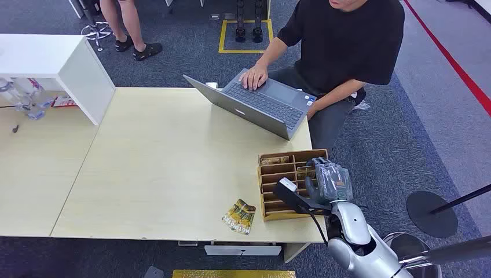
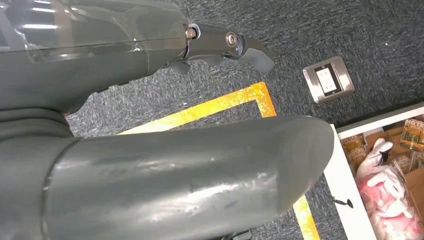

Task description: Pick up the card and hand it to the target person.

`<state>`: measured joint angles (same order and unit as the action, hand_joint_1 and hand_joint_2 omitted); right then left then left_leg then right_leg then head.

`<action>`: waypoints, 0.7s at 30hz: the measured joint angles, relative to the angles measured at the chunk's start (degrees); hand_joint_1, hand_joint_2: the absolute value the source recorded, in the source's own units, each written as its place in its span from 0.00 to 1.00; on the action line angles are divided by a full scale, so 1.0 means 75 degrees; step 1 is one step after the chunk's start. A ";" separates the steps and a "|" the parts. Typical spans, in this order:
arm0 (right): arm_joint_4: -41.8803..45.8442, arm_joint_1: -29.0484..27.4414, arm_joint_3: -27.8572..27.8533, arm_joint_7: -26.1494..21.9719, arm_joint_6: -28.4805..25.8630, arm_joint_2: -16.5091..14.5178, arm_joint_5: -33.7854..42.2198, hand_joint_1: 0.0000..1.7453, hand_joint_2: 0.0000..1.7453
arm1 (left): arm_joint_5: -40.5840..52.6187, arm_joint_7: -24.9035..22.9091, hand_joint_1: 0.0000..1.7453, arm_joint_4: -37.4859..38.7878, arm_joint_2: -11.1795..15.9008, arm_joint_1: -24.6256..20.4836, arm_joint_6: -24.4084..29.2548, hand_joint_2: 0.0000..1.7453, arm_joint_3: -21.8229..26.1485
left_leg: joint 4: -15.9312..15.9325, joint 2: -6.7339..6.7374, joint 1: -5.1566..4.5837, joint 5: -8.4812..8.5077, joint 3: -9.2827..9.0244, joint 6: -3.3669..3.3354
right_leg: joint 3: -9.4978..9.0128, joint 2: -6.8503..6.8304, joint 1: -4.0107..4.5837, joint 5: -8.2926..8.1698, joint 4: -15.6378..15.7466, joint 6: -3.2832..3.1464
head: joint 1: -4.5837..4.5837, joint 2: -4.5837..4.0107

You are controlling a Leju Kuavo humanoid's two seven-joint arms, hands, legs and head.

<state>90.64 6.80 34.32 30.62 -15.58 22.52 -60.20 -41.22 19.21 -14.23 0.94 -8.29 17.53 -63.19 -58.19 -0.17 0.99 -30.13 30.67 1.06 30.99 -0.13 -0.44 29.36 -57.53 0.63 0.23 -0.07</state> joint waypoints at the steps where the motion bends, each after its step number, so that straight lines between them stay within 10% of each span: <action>1: 0.0000 0.0000 0.0000 0.0001 0.0001 0.0000 -0.0007 0.55 1.00 | -0.0001 0.0000 0.00 0.0000 0.0000 0.0000 -0.0001 0.00 0.0000 | 0.0000 0.0000 0.0000 0.0000 0.0000 0.0000 | 0.0000 0.0000 0.0000 0.0000 0.0000 0.0000 | 0.0000 0.0000; 21: -0.0055 0.0044 0.0012 0.0023 0.0089 -0.0001 -0.0142 0.78 1.00 | 0.0009 -0.0003 0.00 0.0000 0.0000 -0.0001 -0.0003 0.00 0.0000 | 0.0000 0.0000 0.0000 0.0000 0.0000 0.0000 | 0.0000 0.0000 0.0000 0.0000 0.0000 0.0000 | 0.0001 0.0000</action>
<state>90.23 7.13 34.40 30.80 -14.92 22.51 -61.27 -41.16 19.19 -14.23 0.94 -8.30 17.51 -63.19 -58.19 -0.17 0.99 -30.13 30.67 1.06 30.98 -0.13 -0.44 29.36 -57.53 0.63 0.23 -0.07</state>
